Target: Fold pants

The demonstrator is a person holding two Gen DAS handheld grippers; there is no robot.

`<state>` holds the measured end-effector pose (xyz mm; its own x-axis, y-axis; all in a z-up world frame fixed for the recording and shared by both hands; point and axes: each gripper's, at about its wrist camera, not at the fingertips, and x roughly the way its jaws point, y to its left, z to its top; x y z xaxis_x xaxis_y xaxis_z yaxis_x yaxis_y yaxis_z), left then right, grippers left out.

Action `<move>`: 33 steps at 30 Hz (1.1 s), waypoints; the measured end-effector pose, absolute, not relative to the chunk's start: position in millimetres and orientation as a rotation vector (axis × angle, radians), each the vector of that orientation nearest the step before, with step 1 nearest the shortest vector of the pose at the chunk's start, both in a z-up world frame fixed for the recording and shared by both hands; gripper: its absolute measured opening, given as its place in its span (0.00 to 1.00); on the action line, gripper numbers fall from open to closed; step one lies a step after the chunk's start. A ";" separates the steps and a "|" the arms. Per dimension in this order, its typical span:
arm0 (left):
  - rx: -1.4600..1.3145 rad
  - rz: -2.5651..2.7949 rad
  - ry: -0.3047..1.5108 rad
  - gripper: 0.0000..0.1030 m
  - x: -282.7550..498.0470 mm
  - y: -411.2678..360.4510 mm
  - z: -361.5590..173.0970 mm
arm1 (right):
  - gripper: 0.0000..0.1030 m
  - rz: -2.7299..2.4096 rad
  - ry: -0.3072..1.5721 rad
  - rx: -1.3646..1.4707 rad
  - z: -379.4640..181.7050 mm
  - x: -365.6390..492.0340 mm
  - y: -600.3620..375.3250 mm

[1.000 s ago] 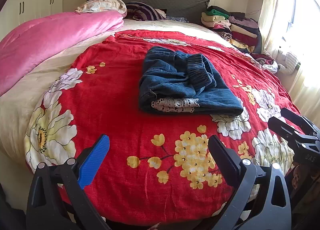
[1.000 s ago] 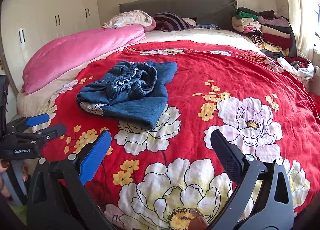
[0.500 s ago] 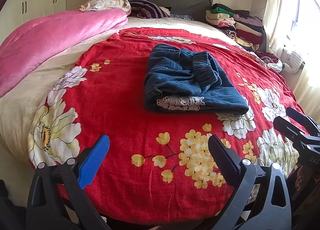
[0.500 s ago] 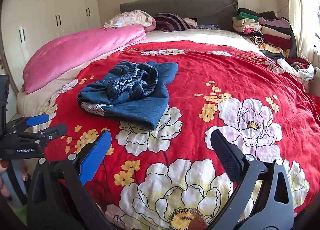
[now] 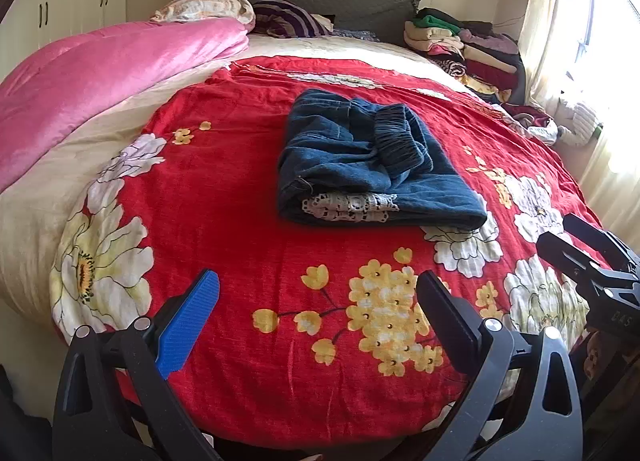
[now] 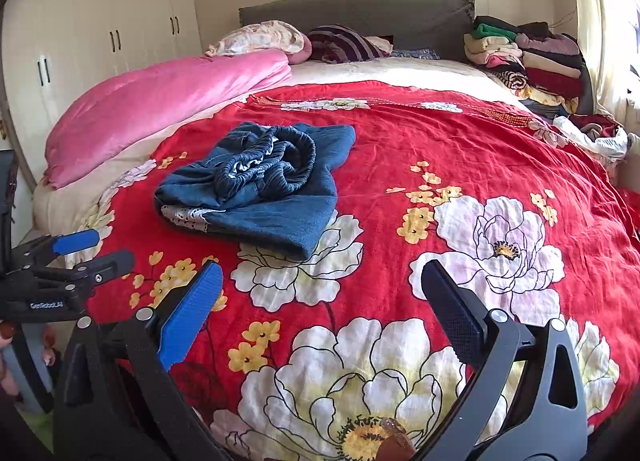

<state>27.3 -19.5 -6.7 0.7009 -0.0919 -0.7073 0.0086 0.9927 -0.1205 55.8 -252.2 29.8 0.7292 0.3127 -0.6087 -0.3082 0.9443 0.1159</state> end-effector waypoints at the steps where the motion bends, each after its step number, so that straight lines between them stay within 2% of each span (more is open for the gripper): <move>1: -0.114 -0.059 0.793 0.96 27.3 -19.3 -6.9 | 0.91 0.341 0.671 0.007 30.0 55.8 -252.2; 33: -0.099 -0.039 0.803 0.96 26.7 -16.0 -4.5 | 0.91 0.342 0.673 0.005 29.8 54.8 -251.2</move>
